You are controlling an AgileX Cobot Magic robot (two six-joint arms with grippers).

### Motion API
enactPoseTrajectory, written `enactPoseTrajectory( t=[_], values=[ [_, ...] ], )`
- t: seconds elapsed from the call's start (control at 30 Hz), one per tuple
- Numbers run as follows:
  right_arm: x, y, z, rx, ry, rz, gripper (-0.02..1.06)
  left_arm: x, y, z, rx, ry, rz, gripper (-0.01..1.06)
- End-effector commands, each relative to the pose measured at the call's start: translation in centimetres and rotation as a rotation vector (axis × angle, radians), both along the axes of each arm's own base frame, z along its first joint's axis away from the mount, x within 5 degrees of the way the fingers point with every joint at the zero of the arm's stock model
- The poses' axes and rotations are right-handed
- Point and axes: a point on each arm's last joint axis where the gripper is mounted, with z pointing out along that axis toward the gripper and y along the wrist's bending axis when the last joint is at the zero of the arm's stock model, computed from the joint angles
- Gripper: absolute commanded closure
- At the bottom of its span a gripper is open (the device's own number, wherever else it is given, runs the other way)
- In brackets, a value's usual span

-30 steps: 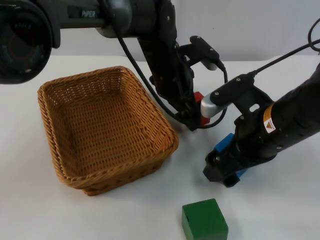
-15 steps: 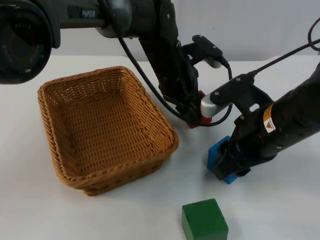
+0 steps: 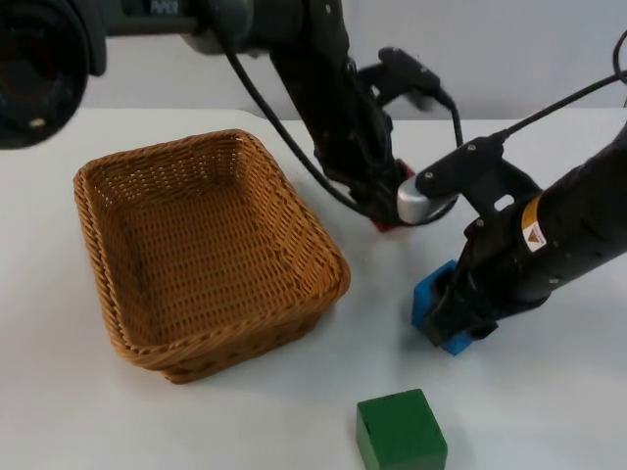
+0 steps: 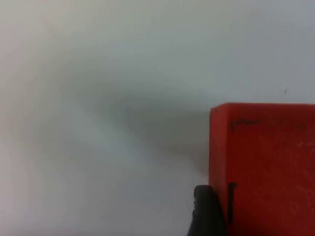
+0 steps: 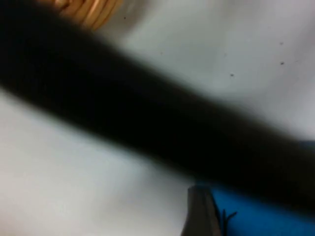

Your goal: Pick up one cube with each hand and place exactly two cubes into the same basket, leaving the remaining cube outside.

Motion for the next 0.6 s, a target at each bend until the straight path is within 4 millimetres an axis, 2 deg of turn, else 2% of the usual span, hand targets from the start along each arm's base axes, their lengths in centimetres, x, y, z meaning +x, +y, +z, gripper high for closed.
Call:
enactPoseTrajectory(
  t=[0.0,0.07,0.1,0.23,0.27,0.43,0.47,0.57],
  values=[
    [0.1,-0.1,1.3,0.003,-0.023,0.002,1.05,-0.3,-0.5,3.1,-0.035,-0.035,-0.013,1.05],
    [0.0,-0.3,2.5,0.003,-0.037,-0.003,1.05,-0.5,-0.4,5.0,-0.045,-0.052,-0.015,1.05],
    [0.0,-0.3,2.5,0.003,-0.037,-0.003,1.05,-0.5,-0.4,5.0,-0.045,-0.052,-0.015,1.05],
    [-0.5,-0.9,5.5,0.001,-0.071,-0.014,1.05,-1.0,-0.1,8.6,-0.071,-0.091,-0.011,1.05],
    [-0.5,-0.9,5.5,0.001,-0.071,-0.014,1.05,-1.0,-0.1,8.6,-0.071,-0.091,-0.011,1.05],
    [-1.5,-1.9,9.1,0.002,-0.108,-0.038,1.05,-2.0,0.5,12.8,-0.102,-0.128,-0.006,1.05],
    [-1.5,-1.9,9.1,0.002,-0.108,-0.038,1.05,-2.0,0.5,12.8,-0.102,-0.128,-0.006,1.05],
    [-2.0,-2.3,10.9,0.022,-0.140,-0.046,1.05,-2.6,0.8,15.0,-0.120,-0.157,-0.007,1.05]
  ],
)
